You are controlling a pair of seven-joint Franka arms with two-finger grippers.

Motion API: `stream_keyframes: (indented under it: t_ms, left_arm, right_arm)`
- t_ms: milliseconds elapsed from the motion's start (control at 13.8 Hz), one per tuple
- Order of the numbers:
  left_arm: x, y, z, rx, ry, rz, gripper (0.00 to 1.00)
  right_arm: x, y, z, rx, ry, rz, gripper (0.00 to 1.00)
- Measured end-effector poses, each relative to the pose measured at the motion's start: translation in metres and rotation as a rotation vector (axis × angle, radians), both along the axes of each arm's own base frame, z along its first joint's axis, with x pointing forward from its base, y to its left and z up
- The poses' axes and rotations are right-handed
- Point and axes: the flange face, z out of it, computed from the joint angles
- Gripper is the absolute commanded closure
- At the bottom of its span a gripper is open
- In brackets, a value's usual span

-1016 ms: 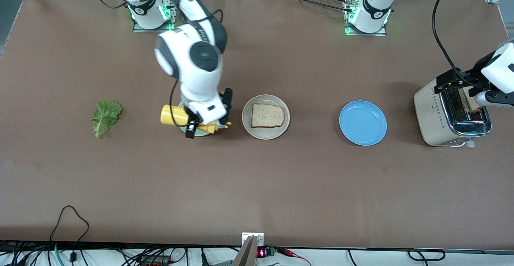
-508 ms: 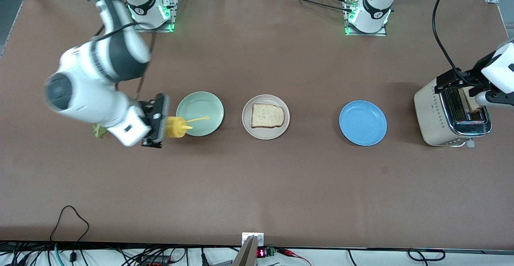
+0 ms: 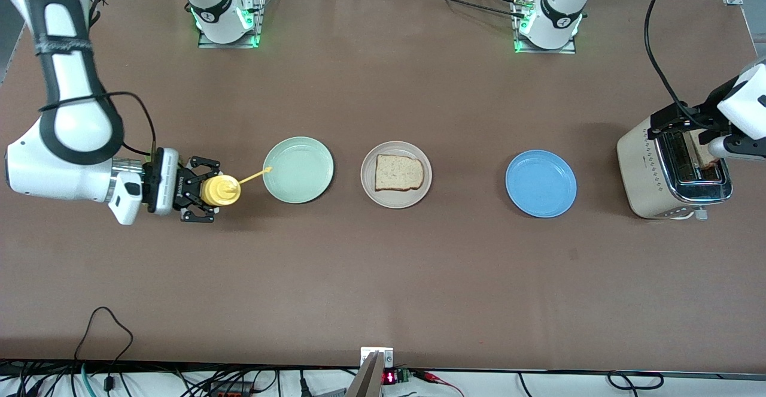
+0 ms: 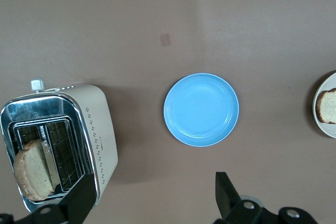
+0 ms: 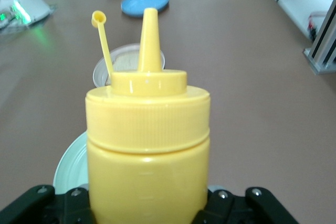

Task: Make sandwich in beige plate with both arms
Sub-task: 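Return the yellow bottle to the table and release it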

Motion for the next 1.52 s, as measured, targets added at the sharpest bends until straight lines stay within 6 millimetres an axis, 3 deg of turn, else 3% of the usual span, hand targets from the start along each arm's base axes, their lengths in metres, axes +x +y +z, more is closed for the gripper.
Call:
stream_keyframes:
  t_ms: [435,798,1016,1088,1234,1306,1524]
  left_arm:
    - [0.0,0.0,0.0,0.0,0.0,0.0,0.0]
    - [0.001,0.0,0.004,0.0,-0.01,0.0,0.0]
    - [0.001,0.0,0.004,0.0,-0.009,0.0,0.0]
    - [0.001,0.0,0.004,0.0,-0.009,0.0,0.0]
    - [0.001,0.0,0.004,0.0,-0.009,0.0,0.0]
    - [0.001,0.0,0.004,0.0,-0.009,0.0,0.0]
    - [0.001,0.0,0.004,0.0,-0.008,0.0,0.0]
  right_arm:
    - [-0.045,-0.051,-0.086,0.318,-0.047,0.012,0.66]
    - [-0.071,-0.075,-0.171,0.453,-0.091,0.0,0.66]
    - [-0.08,-0.077,-0.191,0.526,-0.097,-0.012,0.65]
    - [-0.081,-0.078,-0.192,0.537,-0.096,-0.014,0.55]
    - [-0.082,-0.081,-0.192,0.546,-0.096,-0.02,0.23]
    - [-0.082,-0.083,-0.192,0.549,-0.096,-0.023,0.0]
    - [-0.085,-0.09,-0.195,0.568,-0.084,-0.039,0.0]
